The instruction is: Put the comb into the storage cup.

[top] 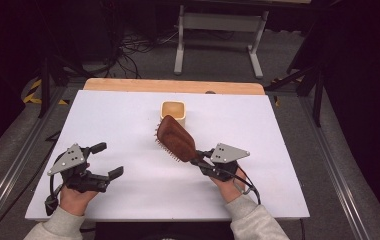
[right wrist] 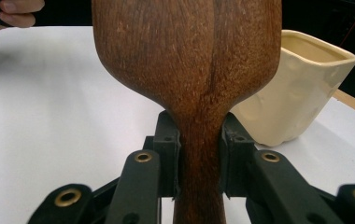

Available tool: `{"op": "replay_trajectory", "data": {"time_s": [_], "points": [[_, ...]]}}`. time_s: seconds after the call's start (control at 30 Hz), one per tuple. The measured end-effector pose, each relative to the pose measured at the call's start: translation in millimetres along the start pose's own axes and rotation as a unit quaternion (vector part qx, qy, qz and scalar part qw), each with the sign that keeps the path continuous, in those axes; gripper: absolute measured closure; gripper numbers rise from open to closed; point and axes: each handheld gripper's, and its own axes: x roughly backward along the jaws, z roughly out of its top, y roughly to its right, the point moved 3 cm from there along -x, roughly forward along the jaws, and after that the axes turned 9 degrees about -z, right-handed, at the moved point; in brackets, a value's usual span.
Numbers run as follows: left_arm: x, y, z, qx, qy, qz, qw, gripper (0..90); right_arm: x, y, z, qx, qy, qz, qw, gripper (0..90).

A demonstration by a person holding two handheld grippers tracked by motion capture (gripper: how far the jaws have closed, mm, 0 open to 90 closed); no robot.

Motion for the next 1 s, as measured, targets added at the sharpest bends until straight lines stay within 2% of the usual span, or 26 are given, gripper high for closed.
{"op": "replay_trajectory", "data": {"time_s": [0.17,0.27,0.4,0.53,0.67,0.8,1.0], "points": [[-13.5,2.7,12.3,0.001,0.002,-0.006,1.0000,0.2,-1.3,-1.7,-0.5,-0.001,0.002,-0.005,1.0000,72.7],[-21.8,4.4,18.9,0.012,0.011,-0.022,0.9996,0.1,-2.1,-2.1,-1.0,-0.001,0.004,-0.010,0.9999,72.7],[-32.9,6.3,26.3,0.023,0.012,-0.022,0.9994,0.1,-3.1,-2.9,-2.2,-0.003,0.005,-0.016,0.9999,72.7],[-43.8,9.7,33.1,0.016,0.015,-0.024,0.9995,0.1,-3.4,-4.3,-2.1,0.000,0.009,-0.019,0.9998,72.7],[-54.2,15.1,40.1,0.013,0.014,-0.039,0.9991,0.1,-2.8,-4.2,-1.4,0.002,0.013,-0.026,0.9996,72.7],[-64.7,20.7,46.7,0.007,0.006,-0.054,0.9985,0.1,-3.0,-4.2,-1.6,0.001,0.013,-0.031,0.9994,72.7],[-81.6,27.1,57.0,-0.001,-0.008,-0.064,0.9979,0.5,-3.3,-4.9,-1.3,0.002,0.016,-0.035,0.9993,72.7]]}}
